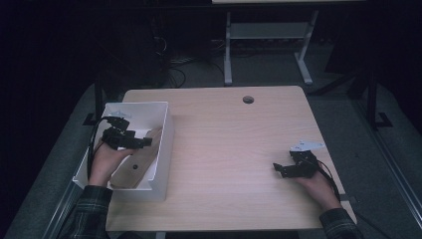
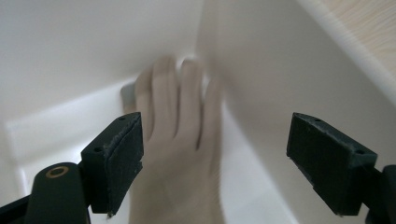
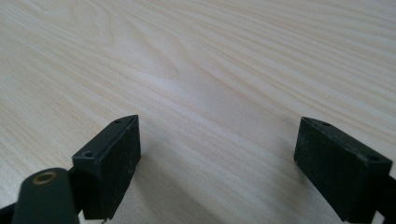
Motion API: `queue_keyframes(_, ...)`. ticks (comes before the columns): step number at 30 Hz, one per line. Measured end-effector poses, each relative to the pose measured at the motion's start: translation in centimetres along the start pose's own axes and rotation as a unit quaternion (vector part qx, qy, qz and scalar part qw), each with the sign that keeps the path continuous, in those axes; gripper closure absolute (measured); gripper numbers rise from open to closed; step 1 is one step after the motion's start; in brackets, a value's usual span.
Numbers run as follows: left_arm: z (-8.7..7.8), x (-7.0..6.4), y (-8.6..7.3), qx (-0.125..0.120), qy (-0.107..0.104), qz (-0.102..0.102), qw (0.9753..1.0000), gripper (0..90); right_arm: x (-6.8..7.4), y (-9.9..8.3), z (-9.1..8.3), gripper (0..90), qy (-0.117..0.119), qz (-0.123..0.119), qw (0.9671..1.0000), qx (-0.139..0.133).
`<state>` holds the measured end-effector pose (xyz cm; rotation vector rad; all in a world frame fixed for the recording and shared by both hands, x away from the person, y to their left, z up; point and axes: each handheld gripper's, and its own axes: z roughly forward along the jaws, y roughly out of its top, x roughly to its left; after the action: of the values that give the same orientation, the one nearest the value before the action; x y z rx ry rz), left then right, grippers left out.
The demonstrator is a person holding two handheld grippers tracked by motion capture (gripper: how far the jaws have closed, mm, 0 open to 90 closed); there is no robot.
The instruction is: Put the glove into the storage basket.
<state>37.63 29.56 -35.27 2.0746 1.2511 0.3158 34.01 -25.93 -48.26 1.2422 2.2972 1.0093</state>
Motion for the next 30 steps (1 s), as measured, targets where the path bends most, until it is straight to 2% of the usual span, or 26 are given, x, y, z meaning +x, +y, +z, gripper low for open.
queue_keyframes(3,-0.7,-0.7,1.2,-0.007,-0.014,0.005,0.9999,16.9,0.0,0.0,0.0,14.2,0.0,0.0,1.0,0.0)
queue_keyframes(7,-1.4,-2.1,2.8,-0.015,-0.032,0.022,0.9991,16.2,0.0,0.0,0.0,14.2,0.0,0.0,1.0,0.0)
queue_keyframes(12,-1.5,-4.4,4.1,-0.025,-0.051,0.037,0.9977,16.2,0.0,0.0,0.0,14.2,0.0,0.0,1.0,0.0)
queue_keyframes(18,-0.6,-7.4,5.4,-0.029,-0.074,0.06,0.9951,16.3,0.0,0.0,0.0,14.2,0.0,0.0,1.0,0.0)
queue_keyframes(30,2.3,-12.2,6.8,-0.031,-0.106,0.086,0.9901,16.3,0.0,0.0,0.0,14.2,0.0,0.0,1.0,0.0)
